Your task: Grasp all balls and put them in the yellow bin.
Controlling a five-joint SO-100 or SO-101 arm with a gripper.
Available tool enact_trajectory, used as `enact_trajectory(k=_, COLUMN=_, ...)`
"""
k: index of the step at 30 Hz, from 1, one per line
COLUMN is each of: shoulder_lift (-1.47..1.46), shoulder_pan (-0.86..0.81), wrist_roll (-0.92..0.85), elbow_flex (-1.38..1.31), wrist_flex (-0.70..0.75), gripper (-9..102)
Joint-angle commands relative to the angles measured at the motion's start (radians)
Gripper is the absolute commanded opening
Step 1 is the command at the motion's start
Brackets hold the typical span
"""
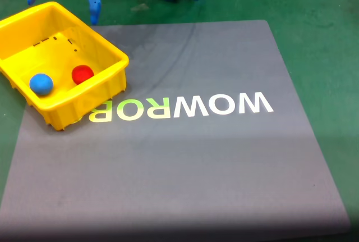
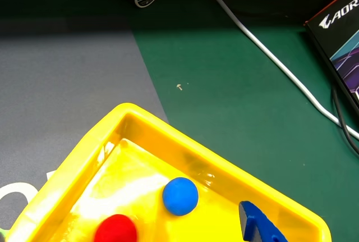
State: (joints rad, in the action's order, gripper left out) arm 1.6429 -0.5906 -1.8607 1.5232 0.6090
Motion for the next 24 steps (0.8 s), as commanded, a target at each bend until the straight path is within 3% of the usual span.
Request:
enact_trajectory(k=1, shoulder_lift=0.064, shoulder_pan=-0.003, wrist_roll=0.006, elbow_flex=-0.014, wrist_flex=-0.008, gripper=47)
enact_trajectory(k=6, shoulder_lift=0.117, shoulder_pan=0.049, wrist_roll=0.032, elbow_flex=-0.011, wrist_flex=0.017, gripper=46)
enact_trajectory(k=10, shoulder_lift=0.276, shoulder_pan=0.207, wrist_roll=0.115, elbow_flex=0.018, wrist_flex=0.117, gripper=41)
enact_trajectory(k=13, shoulder_lift=0.446, shoulder_pan=0.371, wrist_roll=0.164, elbow_flex=0.126, wrist_flex=0.140, gripper=32)
enact_trajectory(k=18, shoulder_lift=0.683, shoulder_pan=0.589, wrist_roll=0.222, elbow_flex=0.351, wrist_flex=0.219, gripper=0)
enact_trajectory(k=24, shoulder_lift=0.976, shoulder_pan=0.658, wrist_roll=0.196, elbow_flex=0.778, wrist_flex=0.245, gripper=0)
